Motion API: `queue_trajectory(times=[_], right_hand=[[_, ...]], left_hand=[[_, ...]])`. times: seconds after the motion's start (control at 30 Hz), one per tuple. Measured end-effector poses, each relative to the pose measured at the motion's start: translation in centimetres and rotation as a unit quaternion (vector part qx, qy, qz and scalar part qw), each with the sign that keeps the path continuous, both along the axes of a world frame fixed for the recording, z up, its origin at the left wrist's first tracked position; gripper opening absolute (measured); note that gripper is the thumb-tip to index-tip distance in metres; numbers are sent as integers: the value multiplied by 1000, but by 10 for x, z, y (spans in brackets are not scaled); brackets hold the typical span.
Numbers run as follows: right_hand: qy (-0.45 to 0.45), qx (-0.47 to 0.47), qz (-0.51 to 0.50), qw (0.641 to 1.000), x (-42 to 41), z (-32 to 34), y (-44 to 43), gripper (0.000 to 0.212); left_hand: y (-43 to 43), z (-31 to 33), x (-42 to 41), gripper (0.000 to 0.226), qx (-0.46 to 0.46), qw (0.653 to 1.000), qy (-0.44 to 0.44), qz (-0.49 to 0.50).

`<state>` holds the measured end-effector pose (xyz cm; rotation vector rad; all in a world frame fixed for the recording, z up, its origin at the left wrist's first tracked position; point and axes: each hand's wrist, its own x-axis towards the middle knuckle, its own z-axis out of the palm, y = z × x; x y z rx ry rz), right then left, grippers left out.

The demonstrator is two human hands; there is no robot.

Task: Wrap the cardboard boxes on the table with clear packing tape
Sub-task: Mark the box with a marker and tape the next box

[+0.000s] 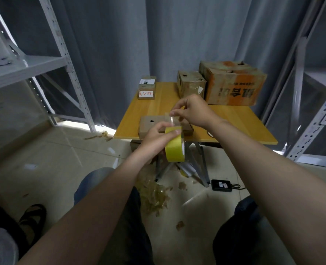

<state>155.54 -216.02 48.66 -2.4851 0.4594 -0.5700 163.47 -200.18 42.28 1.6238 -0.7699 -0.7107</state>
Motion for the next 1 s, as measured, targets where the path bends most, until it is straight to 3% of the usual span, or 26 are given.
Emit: queue_trajectory(times=[0.2,0.33,0.53,0.67,0.8,1.0], right_hand=[[10,3,-3,1000,3,8,-7,9],[13,11,-11,1000,14,5,-8,11],[-30,59,-28,997,26,10,-16,11],[-13,53,-23,998,37,9,-20,16],[-29,100,-46,993,45,-3,-30,16],[-63,151,-68,984,52,-4,-39,15]], left_hand=[[-1,-13,3,58,28,998,54,-23],[1,-24,6,43,61,994,87,-22],[3,-20,2,28,35,988,149,-31],[1,-23,5,27,107,982,154,1],[-3,-29,9,38,113,987,113,6],[-5,-29,3,29,132,983,125,-11]])
